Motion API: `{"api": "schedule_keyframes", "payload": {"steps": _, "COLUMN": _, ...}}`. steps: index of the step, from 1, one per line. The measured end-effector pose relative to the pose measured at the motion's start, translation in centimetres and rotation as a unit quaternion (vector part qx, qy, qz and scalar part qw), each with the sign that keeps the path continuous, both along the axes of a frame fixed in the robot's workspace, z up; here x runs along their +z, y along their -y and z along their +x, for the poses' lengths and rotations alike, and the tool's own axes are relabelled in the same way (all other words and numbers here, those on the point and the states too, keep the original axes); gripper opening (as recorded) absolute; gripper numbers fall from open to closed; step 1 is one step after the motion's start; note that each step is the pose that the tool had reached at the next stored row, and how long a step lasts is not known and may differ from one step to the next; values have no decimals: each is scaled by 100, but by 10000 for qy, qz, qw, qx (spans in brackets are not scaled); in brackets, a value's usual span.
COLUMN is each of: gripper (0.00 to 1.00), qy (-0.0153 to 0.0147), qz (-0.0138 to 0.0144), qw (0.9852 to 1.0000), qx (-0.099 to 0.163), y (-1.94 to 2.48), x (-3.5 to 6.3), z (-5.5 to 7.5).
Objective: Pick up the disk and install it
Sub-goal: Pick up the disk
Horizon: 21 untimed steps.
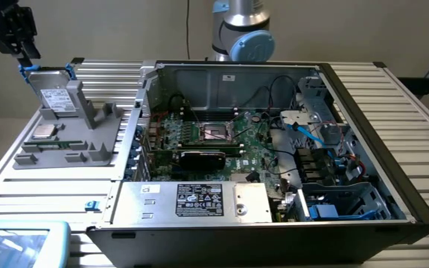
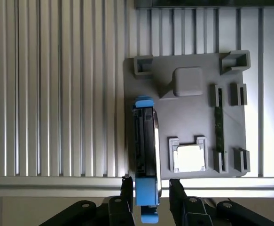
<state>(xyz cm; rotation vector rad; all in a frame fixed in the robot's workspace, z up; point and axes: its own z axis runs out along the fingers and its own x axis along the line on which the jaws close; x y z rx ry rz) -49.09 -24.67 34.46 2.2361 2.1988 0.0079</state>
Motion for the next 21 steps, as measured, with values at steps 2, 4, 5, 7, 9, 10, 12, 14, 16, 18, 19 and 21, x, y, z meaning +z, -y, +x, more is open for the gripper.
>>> {"api": "schedule_keyframes", "payload": {"steps": 2, "gripper": 44, "qy": 1, "qz": 0, "qw": 10000, "qx": 0, "y": -12, "x": -25, "z": -11}}
{"api": "schedule_keyframes", "payload": {"steps": 4, "gripper": 44, "qy": 3, "qz": 0, "qw": 10000, "qx": 0, "y": -22, "x": -45, "z": -23}}
{"api": "schedule_keyframes", "payload": {"steps": 5, "gripper": 44, "qy": 3, "qz": 0, "qw": 10000, "qx": 0, "y": -26, "x": -52, "z": -30}}
{"api": "schedule_keyframes", "payload": {"steps": 7, "gripper": 44, "qy": 4, "qz": 0, "qw": 10000, "qx": 0, "y": -32, "x": -64, "z": -48}}
{"api": "schedule_keyframes", "payload": {"steps": 9, "gripper": 45, "qy": 5, "qz": 0, "qw": 10000, "qx": 0, "y": -36, "x": -75, "z": -63}}
{"api": "schedule_keyframes", "payload": {"steps": 10, "gripper": 45, "qy": 5, "qz": -1, "qw": 10000, "qx": 0, "y": -38, "x": -81, "z": -72}}
{"api": "schedule_keyframes", "payload": {"steps": 12, "gripper": 52, "qy": 6, "qz": -1, "qw": 10000, "qx": 1, "y": -41, "x": -94, "z": -78}}
{"api": "schedule_keyframes", "payload": {"steps": 14, "gripper": 52, "qy": 6, "qz": -2, "qw": 10000, "qx": 0, "y": -45, "x": -112, "z": -82}}
{"api": "schedule_keyframes", "payload": {"steps": 16, "gripper": 52, "qy": 7, "qz": -2, "qw": 10000, "qx": 0, "y": -47, "x": -142, "z": -84}}
{"api": "schedule_keyframes", "payload": {"steps": 18, "gripper": 52, "qy": 12, "qz": -2, "qw": 10000, "qx": 0, "y": -49, "x": -179, "z": -91}}
{"api": "schedule_keyframes", "payload": {"steps": 19, "gripper": 52, "qy": 14, "qz": -2, "qw": 10000, "qx": 0, "y": -49, "x": -197, "z": -96}}
{"api": "schedule_keyframes", "payload": {"steps": 21, "gripper": 52, "qy": 18, "qz": -2, "qw": 10000, "qx": 0, "y": -49, "x": -235, "z": -105}}
